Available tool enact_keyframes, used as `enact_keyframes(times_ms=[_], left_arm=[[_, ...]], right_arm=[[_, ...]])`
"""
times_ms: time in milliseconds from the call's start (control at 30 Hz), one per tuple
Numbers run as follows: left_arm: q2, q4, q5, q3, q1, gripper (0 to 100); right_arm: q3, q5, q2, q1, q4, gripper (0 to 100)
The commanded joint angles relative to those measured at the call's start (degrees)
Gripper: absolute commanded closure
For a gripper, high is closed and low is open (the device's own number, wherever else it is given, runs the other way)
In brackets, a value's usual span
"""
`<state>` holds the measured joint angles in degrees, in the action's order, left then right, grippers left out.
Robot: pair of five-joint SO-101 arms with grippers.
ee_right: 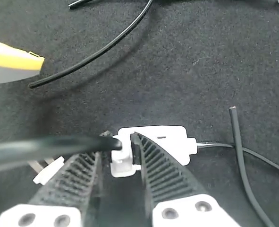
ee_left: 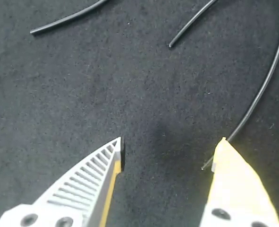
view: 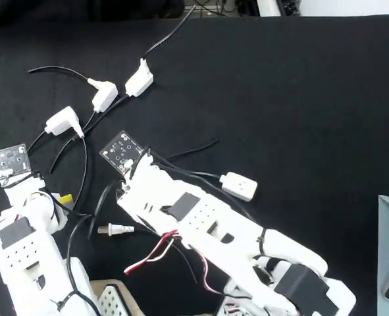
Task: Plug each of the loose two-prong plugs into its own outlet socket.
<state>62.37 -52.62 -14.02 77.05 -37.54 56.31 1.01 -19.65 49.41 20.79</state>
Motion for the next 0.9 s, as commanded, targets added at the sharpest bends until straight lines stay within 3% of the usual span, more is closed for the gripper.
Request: enact_keyframes(times_ms=[0,600,867], left_arm=[[0.7,0.7,0.5,-0.3,-0.4,70],[1.1,0.9,0.4,0.5,-0.4,70],[1.1,0.9,0.4,0.7,-0.4,70]], right_arm=[[-3.3,0.5,1.5,-1.8,-4.0,98.5],[-3.9,0.5,8.4,-2.7,-4.3,98.5],[-0.7,4.5,8.5,-2.6,-4.5,98.5]])
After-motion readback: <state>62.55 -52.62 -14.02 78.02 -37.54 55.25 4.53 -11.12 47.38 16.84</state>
